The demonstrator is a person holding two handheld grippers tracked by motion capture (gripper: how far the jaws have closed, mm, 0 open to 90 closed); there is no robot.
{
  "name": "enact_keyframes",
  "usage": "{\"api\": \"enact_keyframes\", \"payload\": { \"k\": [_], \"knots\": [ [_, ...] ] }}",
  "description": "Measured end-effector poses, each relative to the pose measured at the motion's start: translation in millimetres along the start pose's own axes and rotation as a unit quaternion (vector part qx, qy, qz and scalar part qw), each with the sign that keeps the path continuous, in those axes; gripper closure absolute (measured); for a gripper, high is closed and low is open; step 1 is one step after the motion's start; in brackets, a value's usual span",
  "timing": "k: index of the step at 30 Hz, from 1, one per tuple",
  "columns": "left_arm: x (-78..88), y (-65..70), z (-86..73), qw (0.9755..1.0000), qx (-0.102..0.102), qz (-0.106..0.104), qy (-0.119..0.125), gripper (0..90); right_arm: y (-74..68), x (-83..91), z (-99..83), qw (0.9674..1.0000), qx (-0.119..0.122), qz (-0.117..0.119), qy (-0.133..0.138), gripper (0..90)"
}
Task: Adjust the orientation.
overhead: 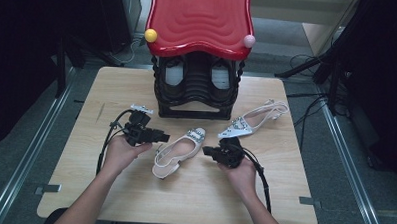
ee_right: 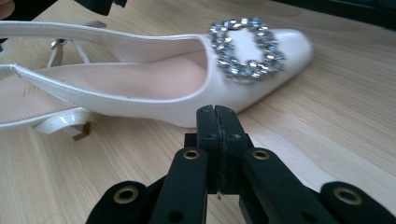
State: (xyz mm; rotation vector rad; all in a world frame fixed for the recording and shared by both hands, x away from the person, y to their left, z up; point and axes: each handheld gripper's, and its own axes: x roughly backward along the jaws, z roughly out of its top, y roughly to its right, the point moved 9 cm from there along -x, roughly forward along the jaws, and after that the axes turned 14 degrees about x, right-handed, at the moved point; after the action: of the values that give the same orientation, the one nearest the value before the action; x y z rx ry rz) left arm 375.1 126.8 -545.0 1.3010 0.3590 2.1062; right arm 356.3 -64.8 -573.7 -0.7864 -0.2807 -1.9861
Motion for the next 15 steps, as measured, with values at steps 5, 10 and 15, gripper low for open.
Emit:
{"api": "enact_keyframes", "payload": {
  "k": [5, 10, 15],
  "knots": [
    [5.5, -6.9, -2.0, 0.9999, 0.004, 0.006, 0.011, 55.2, -7.4, -17.3, 1.6, 0.9998, 0.009, 0.003, -0.017, 90.0],
    [13.3, -14.1, -4.4, 0.9996, 0.016, 0.009, 0.023, 53.1, -6.4, -23.9, 2.5, 0.9996, 0.014, 0.004, -0.026, 90.0],
    [17.7, -19.5, -9.1, 0.9993, 0.024, 0.012, 0.025, 51.6, -1.6, -25.9, 5.3, 0.9996, 0.011, 0.0, -0.027, 90.0]
  ]
}}
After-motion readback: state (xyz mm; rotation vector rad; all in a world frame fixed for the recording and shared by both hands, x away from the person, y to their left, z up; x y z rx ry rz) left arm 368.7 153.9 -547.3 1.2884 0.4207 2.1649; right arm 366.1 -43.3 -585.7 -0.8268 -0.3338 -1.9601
